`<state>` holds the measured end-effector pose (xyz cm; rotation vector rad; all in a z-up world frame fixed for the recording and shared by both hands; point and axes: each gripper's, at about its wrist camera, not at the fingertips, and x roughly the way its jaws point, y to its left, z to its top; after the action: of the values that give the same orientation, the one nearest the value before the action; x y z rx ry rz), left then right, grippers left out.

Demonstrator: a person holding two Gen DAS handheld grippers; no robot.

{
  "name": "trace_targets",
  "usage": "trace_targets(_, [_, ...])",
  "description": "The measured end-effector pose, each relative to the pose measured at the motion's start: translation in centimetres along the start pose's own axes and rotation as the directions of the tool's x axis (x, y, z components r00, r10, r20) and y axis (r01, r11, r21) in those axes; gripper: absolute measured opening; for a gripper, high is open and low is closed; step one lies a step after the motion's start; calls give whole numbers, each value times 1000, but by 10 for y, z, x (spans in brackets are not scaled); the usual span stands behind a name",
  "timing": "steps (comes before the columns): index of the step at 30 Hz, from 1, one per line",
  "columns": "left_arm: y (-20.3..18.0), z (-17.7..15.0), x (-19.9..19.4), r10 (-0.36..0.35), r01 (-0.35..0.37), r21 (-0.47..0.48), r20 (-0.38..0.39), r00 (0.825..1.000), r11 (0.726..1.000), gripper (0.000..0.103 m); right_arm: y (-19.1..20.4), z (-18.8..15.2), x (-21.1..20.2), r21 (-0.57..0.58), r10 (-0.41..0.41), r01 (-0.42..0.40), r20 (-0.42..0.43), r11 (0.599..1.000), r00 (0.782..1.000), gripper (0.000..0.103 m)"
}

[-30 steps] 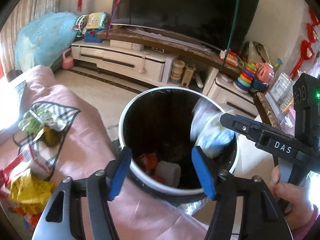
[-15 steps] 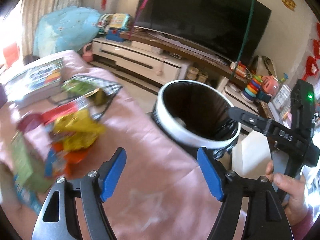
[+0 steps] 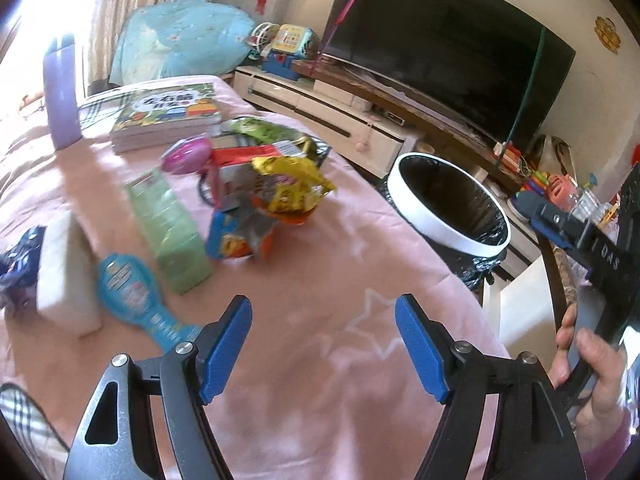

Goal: Collect trash
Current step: 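Grasp the white foam block with the left tool while the right tool grasps the yellow snack bag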

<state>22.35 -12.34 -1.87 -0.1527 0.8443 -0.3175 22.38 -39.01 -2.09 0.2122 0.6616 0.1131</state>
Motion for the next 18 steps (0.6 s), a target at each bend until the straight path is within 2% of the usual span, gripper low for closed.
trace_targets(8, [22,-13,-27,32,-31,-36,31,999,999,74,15,-4,2,11,32,-32,-23,999,999,96])
trace_targets(12, [42,-18,-42,69,-65,-72,46,997,995,74,34,-14,14,8,85,-85,-62,996,994,96])
trace_targets(18, [63,-24,-64,150,-140,-115,85,985,983,74,69,-31,41,1,171,-172,-140,985,975,96])
